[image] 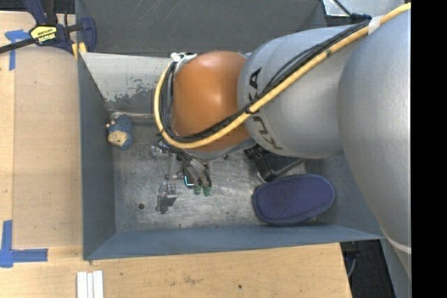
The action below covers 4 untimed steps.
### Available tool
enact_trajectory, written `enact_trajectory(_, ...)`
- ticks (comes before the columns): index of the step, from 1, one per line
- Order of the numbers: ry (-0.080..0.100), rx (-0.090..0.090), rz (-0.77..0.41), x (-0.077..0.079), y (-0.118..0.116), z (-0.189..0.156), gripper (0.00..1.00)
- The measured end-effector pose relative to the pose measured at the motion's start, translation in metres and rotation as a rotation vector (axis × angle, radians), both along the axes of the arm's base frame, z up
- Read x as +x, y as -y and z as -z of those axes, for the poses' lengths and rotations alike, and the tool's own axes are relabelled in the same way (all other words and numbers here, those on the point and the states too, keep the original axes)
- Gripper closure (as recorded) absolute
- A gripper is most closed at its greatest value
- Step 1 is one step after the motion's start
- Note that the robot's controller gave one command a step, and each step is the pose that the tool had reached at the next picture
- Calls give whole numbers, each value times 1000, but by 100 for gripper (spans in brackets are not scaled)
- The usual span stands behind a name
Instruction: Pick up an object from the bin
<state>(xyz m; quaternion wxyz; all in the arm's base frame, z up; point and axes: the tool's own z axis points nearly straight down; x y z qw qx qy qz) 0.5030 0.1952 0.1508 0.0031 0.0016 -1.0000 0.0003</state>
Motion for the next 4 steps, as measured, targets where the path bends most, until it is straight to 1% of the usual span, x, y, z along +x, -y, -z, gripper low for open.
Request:
enact_trajectory(1,14,2,32,46,27,-30,0)
enact_trajectory(2,6,1,-130,81,-22,74,0)
enact_trajectory(3,14,-14,-172,74,-39,77,0)
enact_trajectory(4,19,3,-208,111,-35,6,0)
